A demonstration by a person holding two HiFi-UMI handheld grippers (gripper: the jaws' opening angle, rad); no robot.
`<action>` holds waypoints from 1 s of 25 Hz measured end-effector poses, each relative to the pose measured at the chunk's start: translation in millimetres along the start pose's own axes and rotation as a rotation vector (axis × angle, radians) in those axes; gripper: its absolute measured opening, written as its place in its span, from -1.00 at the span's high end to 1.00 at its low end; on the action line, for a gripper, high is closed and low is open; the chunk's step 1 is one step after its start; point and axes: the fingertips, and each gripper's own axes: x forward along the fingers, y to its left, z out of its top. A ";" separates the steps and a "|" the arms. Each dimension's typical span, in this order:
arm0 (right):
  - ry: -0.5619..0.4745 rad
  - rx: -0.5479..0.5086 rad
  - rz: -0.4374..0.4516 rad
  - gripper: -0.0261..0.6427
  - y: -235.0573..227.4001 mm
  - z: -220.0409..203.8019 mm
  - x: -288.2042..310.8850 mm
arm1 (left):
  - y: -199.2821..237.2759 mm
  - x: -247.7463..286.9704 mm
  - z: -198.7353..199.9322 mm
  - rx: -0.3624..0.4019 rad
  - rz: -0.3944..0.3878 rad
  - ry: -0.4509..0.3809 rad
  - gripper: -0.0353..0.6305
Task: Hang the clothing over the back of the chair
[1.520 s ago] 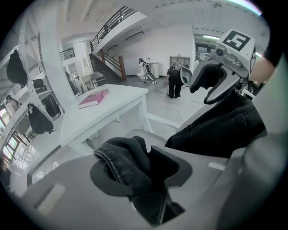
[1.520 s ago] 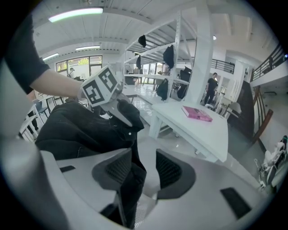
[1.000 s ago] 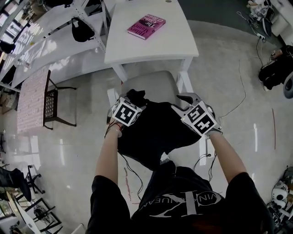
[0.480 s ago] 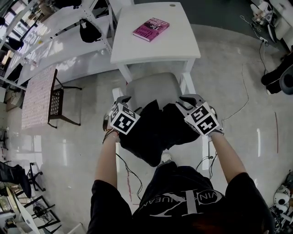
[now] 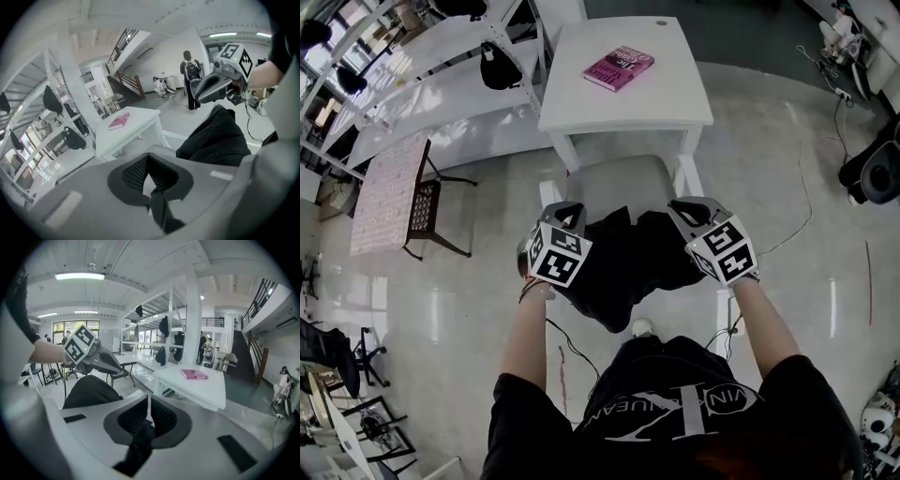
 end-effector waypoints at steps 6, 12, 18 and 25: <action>-0.095 0.014 -0.008 0.83 14.8 12.4 -22.7 | 0.7 -40.0 20.4 -0.132 0.122 -0.175 0.86; -0.185 0.004 -0.014 0.84 30.5 19.7 -41.5 | -10.2 -76.5 26.6 -0.179 0.231 -0.267 0.86; -0.209 0.005 -0.002 0.84 45.7 17.3 -64.6 | -34.5 -100.3 18.2 -0.296 0.263 -0.293 0.86; -0.271 0.035 0.004 0.84 62.9 9.4 -89.3 | -66.6 -131.3 16.2 -0.386 0.328 -0.397 0.86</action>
